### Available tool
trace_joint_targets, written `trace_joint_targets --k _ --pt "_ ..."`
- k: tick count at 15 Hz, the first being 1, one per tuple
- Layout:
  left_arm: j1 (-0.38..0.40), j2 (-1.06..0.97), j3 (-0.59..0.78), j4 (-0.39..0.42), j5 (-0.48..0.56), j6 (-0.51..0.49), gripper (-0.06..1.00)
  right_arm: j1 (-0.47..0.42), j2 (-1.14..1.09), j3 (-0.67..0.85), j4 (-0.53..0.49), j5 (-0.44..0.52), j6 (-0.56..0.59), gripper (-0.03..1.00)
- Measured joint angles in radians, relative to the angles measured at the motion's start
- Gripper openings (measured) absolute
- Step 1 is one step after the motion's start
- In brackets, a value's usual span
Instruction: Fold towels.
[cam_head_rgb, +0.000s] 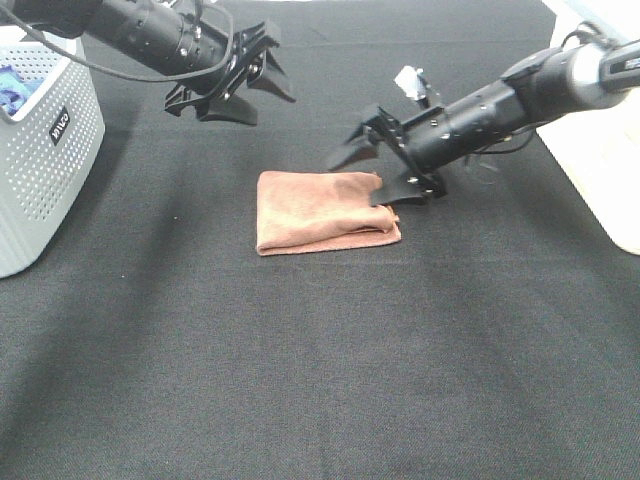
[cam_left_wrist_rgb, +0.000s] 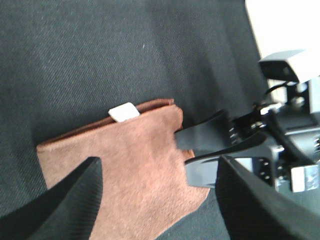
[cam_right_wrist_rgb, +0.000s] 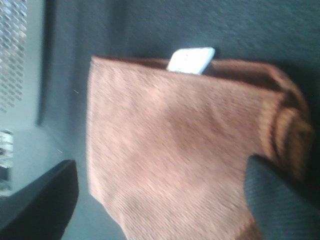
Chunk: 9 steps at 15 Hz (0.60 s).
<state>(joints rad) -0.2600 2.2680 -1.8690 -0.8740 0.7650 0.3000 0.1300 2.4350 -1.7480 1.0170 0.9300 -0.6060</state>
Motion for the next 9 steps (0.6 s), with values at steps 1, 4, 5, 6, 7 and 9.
trace_joint_targets --k 1,4,5,6,7,9 --pt "0.000 -0.001 0.000 0.009 0.012 0.000 0.62 -0.001 -0.019 0.000 -0.088 -0.001 0.030 0.85" --pt "0.000 -0.009 0.000 0.022 0.029 0.001 0.62 -0.001 -0.051 0.000 -0.216 -0.002 0.084 0.85" --pt "0.000 -0.024 0.000 0.033 0.031 0.001 0.62 -0.002 -0.074 0.000 -0.270 0.002 0.112 0.85" --pt "0.000 -0.047 0.000 0.055 0.040 0.001 0.62 -0.002 -0.108 0.000 -0.313 0.017 0.144 0.85" --pt "0.000 -0.076 0.000 0.087 0.060 0.001 0.62 -0.002 -0.142 0.000 -0.340 0.046 0.174 0.85" --pt "0.000 -0.155 0.000 0.193 0.131 0.000 0.62 -0.002 -0.225 0.000 -0.361 0.135 0.230 0.85"
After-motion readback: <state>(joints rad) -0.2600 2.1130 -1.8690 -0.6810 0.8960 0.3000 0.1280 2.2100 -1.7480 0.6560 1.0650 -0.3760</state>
